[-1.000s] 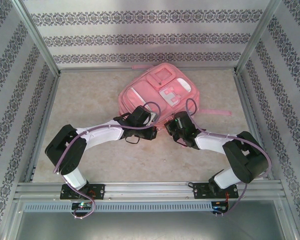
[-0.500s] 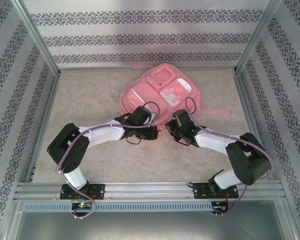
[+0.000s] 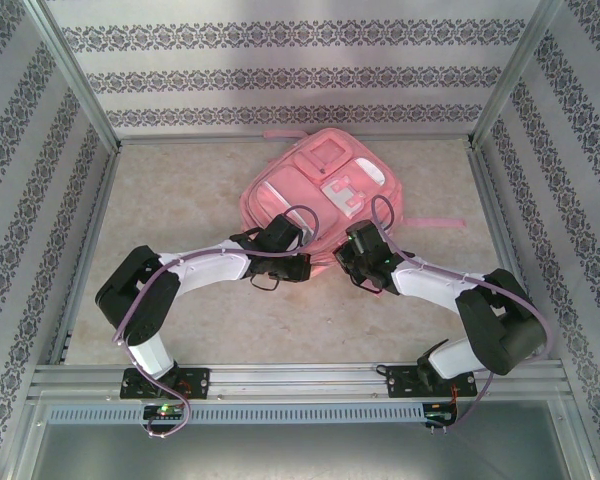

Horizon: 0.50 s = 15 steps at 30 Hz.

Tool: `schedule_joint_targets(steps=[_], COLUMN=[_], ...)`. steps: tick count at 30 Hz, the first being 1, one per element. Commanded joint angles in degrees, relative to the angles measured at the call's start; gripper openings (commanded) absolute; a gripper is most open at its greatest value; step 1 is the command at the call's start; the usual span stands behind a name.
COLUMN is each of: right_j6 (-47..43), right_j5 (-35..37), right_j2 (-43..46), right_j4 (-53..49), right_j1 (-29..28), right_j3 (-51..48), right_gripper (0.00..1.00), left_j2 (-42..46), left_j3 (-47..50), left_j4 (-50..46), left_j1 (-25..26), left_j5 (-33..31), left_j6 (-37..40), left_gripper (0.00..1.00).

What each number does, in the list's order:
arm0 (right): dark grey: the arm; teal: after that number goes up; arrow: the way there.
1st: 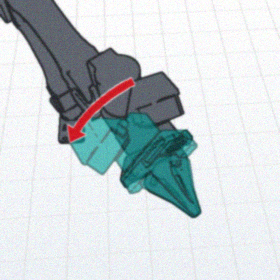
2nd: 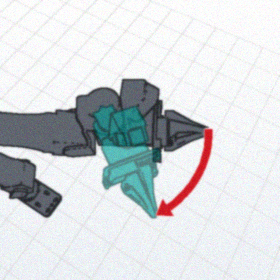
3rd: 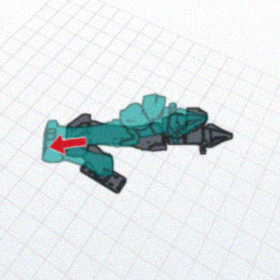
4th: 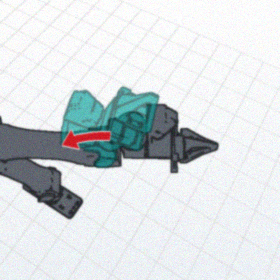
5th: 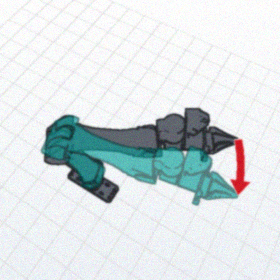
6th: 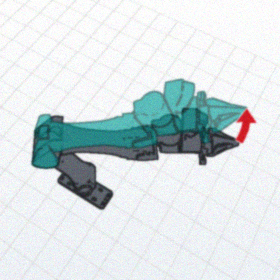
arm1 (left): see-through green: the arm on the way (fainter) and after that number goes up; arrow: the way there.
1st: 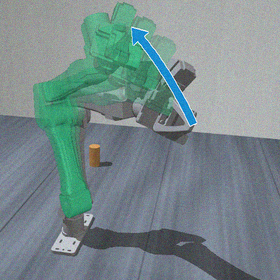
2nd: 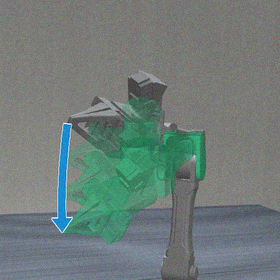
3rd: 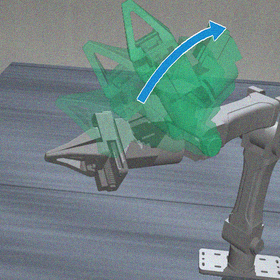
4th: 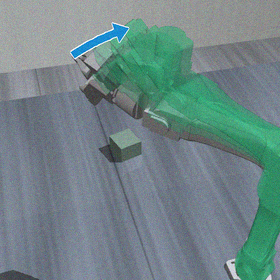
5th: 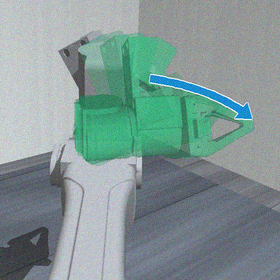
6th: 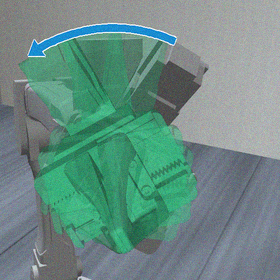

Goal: Pack books, pencil case, and school supplies into a backpack

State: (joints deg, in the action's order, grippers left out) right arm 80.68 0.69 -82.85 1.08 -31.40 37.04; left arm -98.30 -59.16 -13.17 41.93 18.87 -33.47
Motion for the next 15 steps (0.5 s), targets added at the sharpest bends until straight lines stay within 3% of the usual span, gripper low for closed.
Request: schedule_joint_targets(steps=[1, 15], right_j6=[-2.0, -5.3], right_j5=[7.5, 7.6], right_j2=[1.9, 1.0], right_j4=[-5.7, -6.6], right_j1=[0.4, 2.0], right_j3=[0.2, 0.6], right_gripper=[0.04, 0.06], left_j2=[1.9, 8.2], left_j3=[0.7, 2.2], left_j4=[-5.9, -8.0], left_j1=[-1.1, -3.6], left_j5=[-5.2, -6.4], left_j6=[0.8, 4.1], left_gripper=[0.0, 0.0])
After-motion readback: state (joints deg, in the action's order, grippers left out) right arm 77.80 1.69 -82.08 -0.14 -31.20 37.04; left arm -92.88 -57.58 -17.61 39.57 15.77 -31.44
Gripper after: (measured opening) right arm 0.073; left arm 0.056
